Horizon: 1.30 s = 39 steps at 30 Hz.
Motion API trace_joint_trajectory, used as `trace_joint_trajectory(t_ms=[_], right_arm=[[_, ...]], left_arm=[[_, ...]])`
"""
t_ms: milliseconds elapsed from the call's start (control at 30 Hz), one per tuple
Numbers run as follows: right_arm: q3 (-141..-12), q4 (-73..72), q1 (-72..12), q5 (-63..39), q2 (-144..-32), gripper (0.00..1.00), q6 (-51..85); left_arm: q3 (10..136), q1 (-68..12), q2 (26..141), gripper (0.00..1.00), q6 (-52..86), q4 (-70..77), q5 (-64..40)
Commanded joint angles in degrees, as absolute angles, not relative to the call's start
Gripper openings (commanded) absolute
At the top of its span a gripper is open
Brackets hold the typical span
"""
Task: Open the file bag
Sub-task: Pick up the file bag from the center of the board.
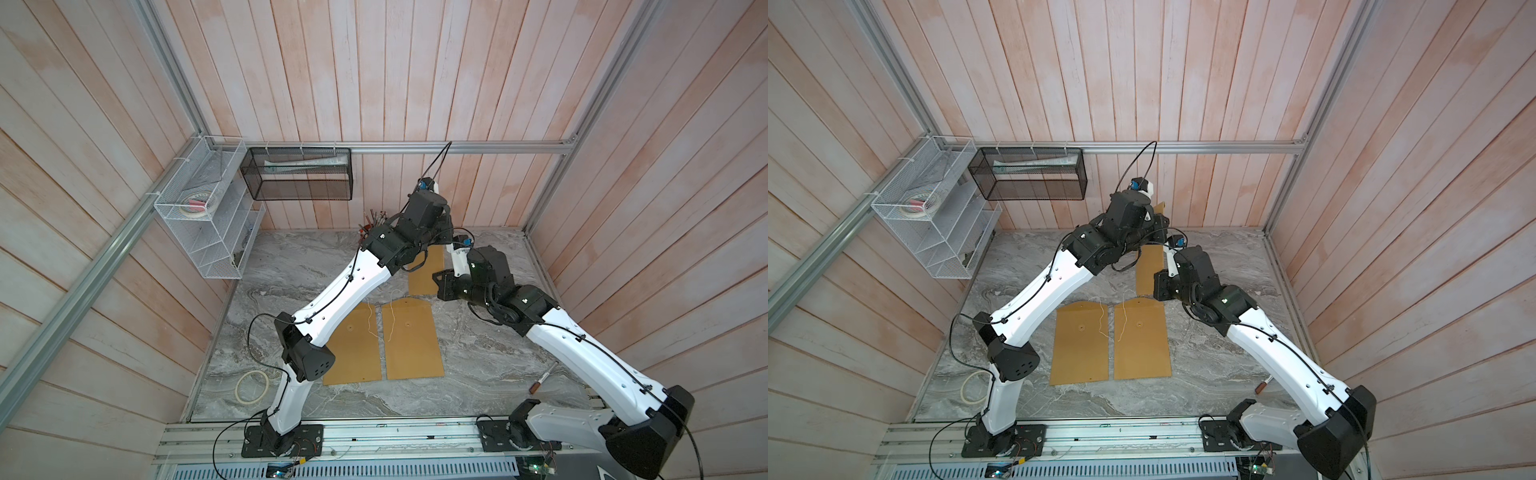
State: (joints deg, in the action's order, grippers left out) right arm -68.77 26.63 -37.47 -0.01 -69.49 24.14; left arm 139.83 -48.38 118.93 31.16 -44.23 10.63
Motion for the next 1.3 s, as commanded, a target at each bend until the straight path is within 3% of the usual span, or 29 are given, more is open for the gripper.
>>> trace_joint_trajectory(t_ms=[0,367,500,600,1033,1267], right_arm=[[-71.5,23.5,-38.5,-0.6,-70.1,0.0,22.5],[-72.0,23.8,-38.6,-0.6,-71.4,0.0,22.3],[-71.8,23.4,-38.6,0.0,-71.0,0.0,21.8],[-71.6,23.0,-38.6,0.1,-70.7,0.0,20.6],[-75.7,26.9,-42.1,3.5,-73.4,0.0,16.9],[-77.0,27.9,-43.1,6.5,-74.4,0.0,15.8]], left_arm=[[140.1,-48.7,120.7,0.23,30.2,-45.8,9.5],[140.1,-48.5,120.7,0.14,29.9,-45.4,9.5],[140.6,-48.2,120.5,0.38,30.0,-46.2,9.5],[142.5,-47.6,121.1,0.44,30.4,-48.3,9.7],[143.4,-45.5,121.8,0.46,31.8,-50.6,10.6],[141.9,-45.1,121.1,0.42,32.3,-51.9,11.2]])
